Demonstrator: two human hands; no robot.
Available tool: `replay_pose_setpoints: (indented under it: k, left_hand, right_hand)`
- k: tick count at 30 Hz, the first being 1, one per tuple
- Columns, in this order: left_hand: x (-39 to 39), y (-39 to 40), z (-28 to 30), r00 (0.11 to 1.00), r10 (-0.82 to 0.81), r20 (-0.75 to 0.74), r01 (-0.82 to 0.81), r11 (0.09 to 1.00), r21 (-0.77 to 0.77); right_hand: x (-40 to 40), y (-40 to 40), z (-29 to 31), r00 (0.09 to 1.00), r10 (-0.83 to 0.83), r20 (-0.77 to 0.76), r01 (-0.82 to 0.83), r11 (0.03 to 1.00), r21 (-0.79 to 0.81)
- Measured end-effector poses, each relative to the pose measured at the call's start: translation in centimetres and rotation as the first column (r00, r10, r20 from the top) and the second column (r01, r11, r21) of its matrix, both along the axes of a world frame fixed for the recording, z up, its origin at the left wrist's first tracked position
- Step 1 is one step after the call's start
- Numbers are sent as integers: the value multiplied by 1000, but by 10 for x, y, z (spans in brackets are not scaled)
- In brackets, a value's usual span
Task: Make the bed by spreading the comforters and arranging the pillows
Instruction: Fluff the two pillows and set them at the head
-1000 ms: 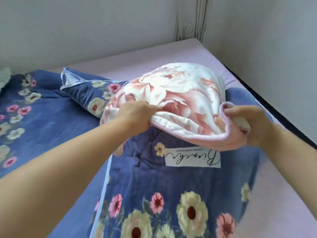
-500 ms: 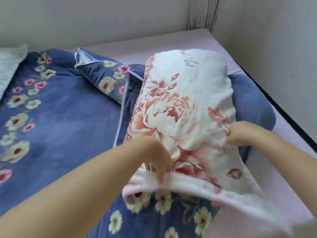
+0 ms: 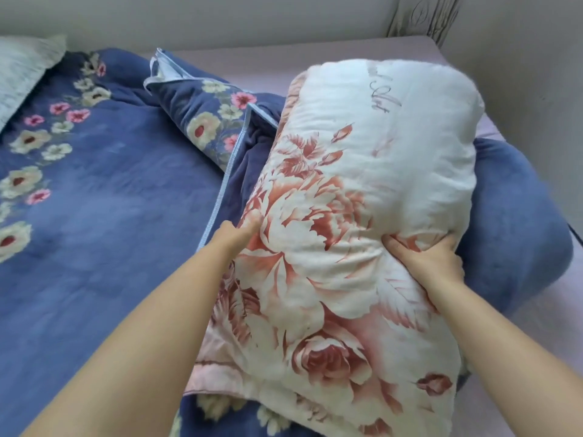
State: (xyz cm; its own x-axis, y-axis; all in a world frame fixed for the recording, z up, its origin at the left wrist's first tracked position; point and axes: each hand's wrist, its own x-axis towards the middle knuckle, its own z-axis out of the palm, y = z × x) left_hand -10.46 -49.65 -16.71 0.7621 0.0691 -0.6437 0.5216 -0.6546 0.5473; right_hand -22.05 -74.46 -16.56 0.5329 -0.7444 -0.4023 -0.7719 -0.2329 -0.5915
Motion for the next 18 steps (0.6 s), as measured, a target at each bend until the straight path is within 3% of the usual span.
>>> replay_pose_setpoints:
  k: [4,9,13,18]
  left_hand:
    - [-3,-2,-31,992,45,-114,-57,994,-98]
    - [-20,14,-47,981,185,-57,-192,966,-174]
    - [-29,27,-21,957,273,94,-227,913,-340]
    - [-41,74,28,835,385,394,-193,874,-445]
  right_hand:
    - [-7,4,-9,991,-4,131,10,999,-46]
    - [-20,14,-1,972,-5,233,6,1000,-1]
    - [-22,35,14,934,26,355,-4,998,-62]
    - [-37,88,28,885,-6,466,31,998,-47]
